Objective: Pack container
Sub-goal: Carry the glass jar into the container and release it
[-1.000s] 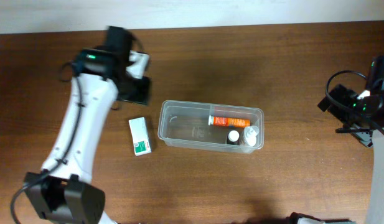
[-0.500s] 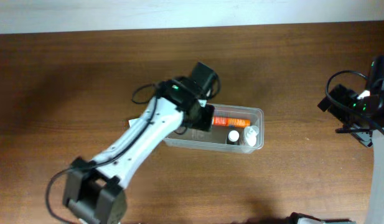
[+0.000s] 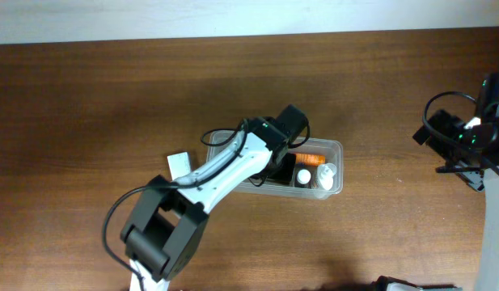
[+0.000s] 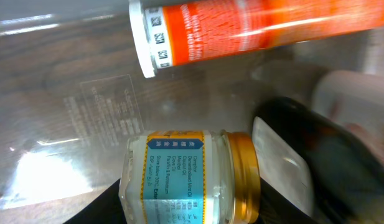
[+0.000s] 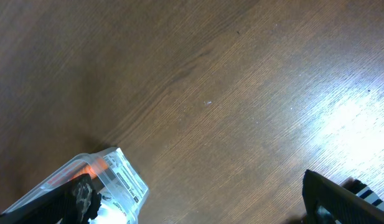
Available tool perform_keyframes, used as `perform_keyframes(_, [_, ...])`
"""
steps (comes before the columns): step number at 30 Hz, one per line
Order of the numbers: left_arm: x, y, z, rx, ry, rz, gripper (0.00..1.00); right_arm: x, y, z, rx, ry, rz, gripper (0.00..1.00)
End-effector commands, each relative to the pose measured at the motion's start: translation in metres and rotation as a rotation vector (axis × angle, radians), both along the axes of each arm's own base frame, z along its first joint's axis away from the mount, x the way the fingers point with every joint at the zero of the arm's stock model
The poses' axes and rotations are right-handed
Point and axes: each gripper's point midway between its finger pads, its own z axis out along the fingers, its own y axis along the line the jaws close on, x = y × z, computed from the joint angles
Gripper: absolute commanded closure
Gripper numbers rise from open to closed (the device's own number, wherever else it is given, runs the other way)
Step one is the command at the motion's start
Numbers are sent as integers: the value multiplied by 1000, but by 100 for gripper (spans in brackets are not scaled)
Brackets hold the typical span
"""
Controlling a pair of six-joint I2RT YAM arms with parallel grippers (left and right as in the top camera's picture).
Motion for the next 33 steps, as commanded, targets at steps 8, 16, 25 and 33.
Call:
perform_keyframes(8, [3,-8,-5,-25,15,13,39,0,-2,3,-4,-9,-8,2])
perform_keyframes(16, [18,2,37,-44,-4,46,39,0,-2,3,-4,-9,-8,2])
perform_keyframes(25, [60,67,136,-50,-202,138,31,0,-2,3,-4,-9,-8,2])
perform_keyframes(33, [56,201,172,109,-200,401,1,0,-2,3,-4,-9,-8,2])
